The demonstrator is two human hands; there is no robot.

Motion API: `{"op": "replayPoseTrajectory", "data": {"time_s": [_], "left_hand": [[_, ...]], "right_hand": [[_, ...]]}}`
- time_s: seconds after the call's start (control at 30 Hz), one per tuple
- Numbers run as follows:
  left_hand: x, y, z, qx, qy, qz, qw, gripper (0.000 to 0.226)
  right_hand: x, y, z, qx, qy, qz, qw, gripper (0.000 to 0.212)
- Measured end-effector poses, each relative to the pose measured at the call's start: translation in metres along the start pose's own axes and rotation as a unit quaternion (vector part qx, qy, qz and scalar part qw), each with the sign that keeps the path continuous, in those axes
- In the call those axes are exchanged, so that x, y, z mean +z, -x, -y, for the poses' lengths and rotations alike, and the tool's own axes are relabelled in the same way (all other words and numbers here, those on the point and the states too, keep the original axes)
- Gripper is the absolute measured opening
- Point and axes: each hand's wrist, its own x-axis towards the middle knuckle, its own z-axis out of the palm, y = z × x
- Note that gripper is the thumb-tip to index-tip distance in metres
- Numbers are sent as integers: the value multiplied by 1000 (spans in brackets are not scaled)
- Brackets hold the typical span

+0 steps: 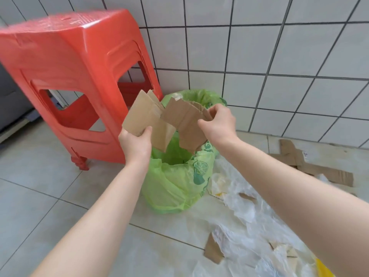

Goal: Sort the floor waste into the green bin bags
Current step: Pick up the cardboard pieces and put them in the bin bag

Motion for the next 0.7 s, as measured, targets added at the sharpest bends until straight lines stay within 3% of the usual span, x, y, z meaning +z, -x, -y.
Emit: {"op": "replayPoseTrajectory", "data": {"time_s": [0.13,0.3,0.57,0.7], "left_hand": [[-3,-1,24,17,-124,59,990,21],[-12,5,52,54,-320,169,931,16],[-14,4,45,45,-507,214,834,13],[-16,4,44,18,-536,234,811,22]], "right_hand": [[31,-1,-22,9,34,64,997,13],[50,5,-49,-86,201,108,970,22],[51,6,-57,-94,332,154,926,28],[55,14,-61,-107,349,190,911,39]]}}
